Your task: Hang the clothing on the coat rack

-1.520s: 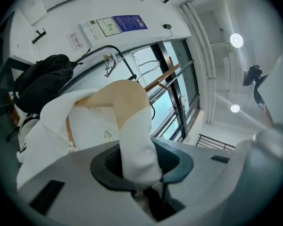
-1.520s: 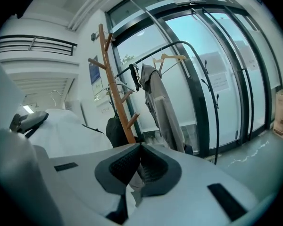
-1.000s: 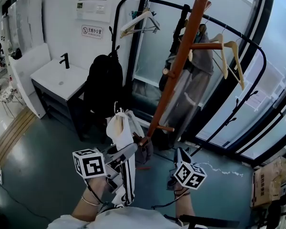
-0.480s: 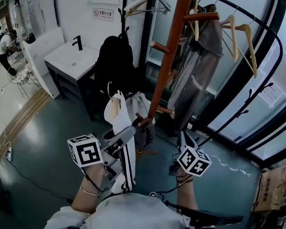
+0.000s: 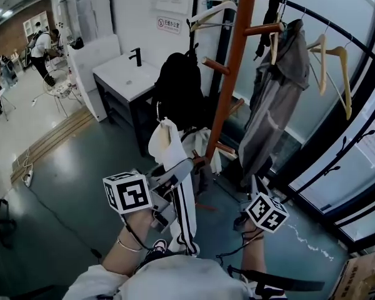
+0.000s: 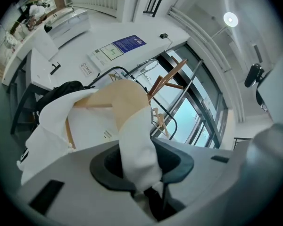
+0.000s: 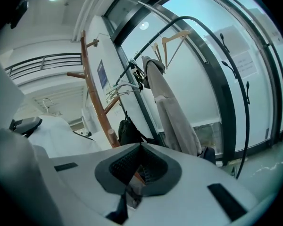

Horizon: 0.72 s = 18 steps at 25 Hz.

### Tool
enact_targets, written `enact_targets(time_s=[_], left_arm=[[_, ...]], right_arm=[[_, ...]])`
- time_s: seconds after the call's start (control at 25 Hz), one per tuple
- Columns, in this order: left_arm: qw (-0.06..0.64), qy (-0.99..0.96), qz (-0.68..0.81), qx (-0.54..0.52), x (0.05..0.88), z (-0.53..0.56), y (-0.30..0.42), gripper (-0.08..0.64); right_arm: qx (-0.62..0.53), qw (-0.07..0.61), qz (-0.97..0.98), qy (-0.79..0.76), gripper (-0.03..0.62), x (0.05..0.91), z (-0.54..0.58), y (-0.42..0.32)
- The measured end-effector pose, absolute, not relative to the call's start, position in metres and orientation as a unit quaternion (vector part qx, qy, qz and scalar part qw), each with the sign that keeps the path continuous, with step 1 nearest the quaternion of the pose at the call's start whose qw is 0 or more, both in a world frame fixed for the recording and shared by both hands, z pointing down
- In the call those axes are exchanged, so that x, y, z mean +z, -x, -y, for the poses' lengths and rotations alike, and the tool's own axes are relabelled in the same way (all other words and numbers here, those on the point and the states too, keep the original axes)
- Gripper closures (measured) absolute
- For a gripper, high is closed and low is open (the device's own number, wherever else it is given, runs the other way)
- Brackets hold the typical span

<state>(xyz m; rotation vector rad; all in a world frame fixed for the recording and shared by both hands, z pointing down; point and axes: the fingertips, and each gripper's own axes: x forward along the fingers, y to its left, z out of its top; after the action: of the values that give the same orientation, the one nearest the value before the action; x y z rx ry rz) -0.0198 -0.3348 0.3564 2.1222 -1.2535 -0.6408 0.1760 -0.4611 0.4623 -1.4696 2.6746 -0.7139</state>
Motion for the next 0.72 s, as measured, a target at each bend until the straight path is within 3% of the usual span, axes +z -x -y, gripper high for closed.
enact_targets(time_s=[0.72], left_arm=[[0.256, -0.799, 0.495, -0.223, 0.302, 0.350, 0.023, 0.434]], right_arm=[[-0.214, 0.023, -0.858, 0.466, 0.569, 0.447, 0.470, -0.153]])
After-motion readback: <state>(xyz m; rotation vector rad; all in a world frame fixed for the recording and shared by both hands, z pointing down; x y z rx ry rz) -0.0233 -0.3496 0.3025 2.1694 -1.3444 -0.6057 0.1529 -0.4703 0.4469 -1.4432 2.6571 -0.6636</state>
